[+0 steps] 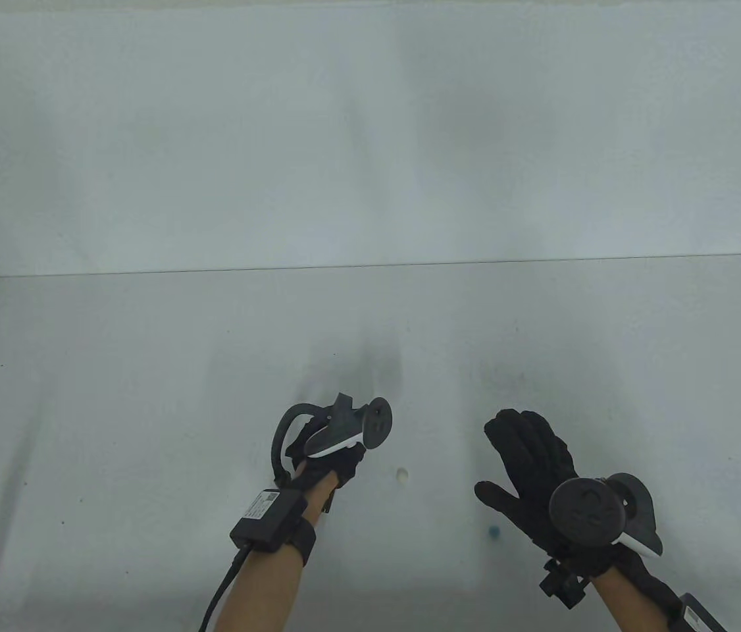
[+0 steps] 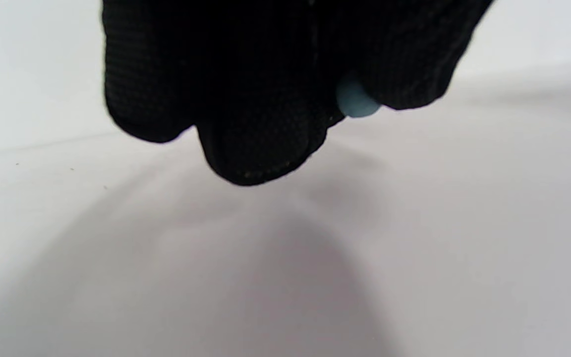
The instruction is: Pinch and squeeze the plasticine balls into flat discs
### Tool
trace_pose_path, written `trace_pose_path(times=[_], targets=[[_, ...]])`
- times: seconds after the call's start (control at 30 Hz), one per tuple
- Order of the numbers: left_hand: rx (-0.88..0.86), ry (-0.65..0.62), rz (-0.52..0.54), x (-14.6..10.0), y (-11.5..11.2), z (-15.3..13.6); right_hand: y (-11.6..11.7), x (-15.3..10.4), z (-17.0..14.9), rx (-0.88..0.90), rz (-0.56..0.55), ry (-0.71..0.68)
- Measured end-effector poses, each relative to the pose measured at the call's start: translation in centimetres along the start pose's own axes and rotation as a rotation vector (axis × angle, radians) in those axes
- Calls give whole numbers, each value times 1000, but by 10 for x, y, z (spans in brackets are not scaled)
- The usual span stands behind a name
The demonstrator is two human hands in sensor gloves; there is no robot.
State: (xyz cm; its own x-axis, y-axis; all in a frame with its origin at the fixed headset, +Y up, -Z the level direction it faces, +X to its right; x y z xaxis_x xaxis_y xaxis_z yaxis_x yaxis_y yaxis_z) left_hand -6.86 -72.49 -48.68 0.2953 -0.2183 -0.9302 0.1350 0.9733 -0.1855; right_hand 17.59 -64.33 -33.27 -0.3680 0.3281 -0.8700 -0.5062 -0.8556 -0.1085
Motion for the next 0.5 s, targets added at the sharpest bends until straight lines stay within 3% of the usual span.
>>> trace_pose_path(times=[0.13, 0.2, 0.37, 0.5], targets=[[-189, 18, 40, -21, 26, -22, -1, 0, 1, -3, -6, -3], [-372, 18, 41, -37, 34, -37, -2, -1, 1, 1, -13, -6], [-709, -21, 52, -72, 42, -60, -2, -1, 1, -1, -14, -7], [-1036, -73, 30, -97, 35, -71, -3, -1, 1, 1, -16, -4]])
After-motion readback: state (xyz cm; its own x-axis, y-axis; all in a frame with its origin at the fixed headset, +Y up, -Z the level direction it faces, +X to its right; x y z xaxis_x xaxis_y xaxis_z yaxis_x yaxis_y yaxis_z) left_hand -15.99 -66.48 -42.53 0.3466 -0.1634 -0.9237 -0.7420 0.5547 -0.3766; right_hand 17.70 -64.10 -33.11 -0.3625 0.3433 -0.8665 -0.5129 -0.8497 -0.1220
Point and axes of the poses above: the tracker on the back of each hand, its own z axis roughly to the thumb side, its own x axis roughly from the wrist to the fingertips, y = z × x, the point moved 5 cm from there along x, roughly from the wrist to the fingertips, and after that the axes turned 4 degrees about -z, right-handed, at the moved point
